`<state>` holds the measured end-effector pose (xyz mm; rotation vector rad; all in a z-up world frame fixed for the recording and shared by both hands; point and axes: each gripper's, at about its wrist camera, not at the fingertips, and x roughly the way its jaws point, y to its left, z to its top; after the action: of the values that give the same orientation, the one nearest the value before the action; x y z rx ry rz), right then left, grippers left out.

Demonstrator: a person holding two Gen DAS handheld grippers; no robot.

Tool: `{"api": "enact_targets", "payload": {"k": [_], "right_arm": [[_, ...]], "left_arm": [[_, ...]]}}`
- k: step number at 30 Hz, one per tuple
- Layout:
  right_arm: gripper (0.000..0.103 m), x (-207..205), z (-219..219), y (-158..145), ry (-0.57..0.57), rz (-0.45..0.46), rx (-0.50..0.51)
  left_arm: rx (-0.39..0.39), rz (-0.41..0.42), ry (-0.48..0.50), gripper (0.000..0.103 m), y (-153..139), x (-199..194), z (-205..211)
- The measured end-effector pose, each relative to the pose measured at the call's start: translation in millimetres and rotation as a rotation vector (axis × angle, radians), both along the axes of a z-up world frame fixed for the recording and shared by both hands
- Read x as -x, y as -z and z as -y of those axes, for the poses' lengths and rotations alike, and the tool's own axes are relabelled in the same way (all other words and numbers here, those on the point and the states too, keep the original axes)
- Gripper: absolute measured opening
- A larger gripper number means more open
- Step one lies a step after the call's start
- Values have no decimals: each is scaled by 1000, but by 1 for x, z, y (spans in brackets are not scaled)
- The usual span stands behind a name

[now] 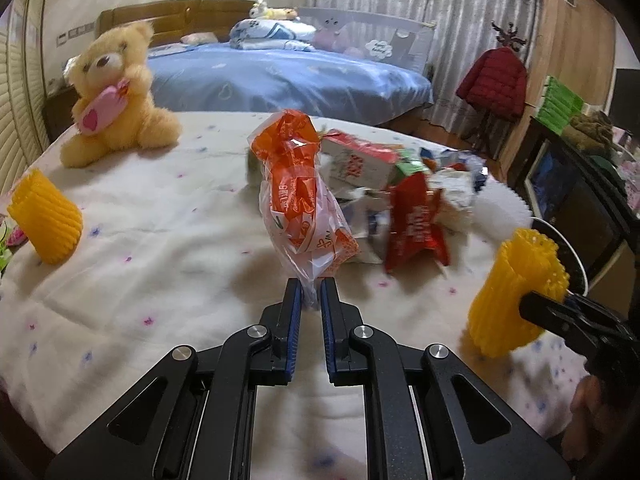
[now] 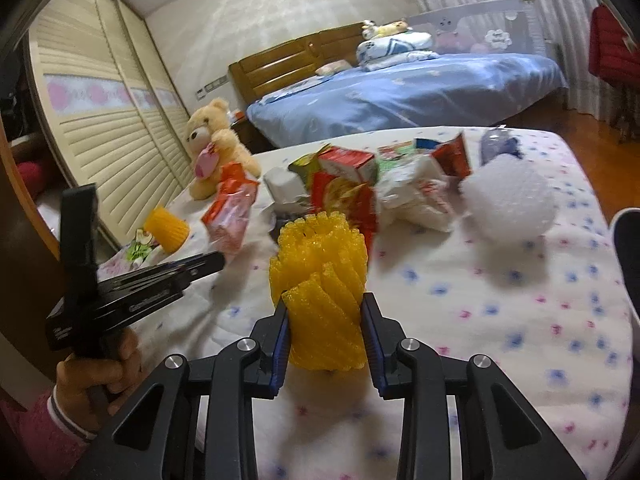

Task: Collect trash
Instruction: 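Carry the yellow foam net with the right tool over the black bin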

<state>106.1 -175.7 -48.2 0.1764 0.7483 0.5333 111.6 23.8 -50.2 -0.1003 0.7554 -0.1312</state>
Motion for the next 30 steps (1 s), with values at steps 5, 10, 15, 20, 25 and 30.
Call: {"api": "enact_targets", "payload": {"k": [5, 10, 15, 20, 25, 30], "right_arm": [[32, 4, 23, -2, 56, 6, -1], [32, 7, 50, -4, 115, 9, -10], [32, 9, 76, -7, 180, 18, -15], [32, 10, 105, -8, 239, 13, -32], [32, 12, 129, -9, 290, 13, -39], [32, 13, 148, -9, 331, 14, -42]], "left_arm": [[-1, 22, 59, 9, -12, 6, 22], [-3, 32, 124, 9, -18, 8, 47], [-12, 33, 203, 9, -20, 8, 77], [-12, 21, 265, 9, -18, 6, 105], [-8, -4, 328, 9, -13, 1, 131], [-16, -11, 381, 9, -13, 1, 154]]}}
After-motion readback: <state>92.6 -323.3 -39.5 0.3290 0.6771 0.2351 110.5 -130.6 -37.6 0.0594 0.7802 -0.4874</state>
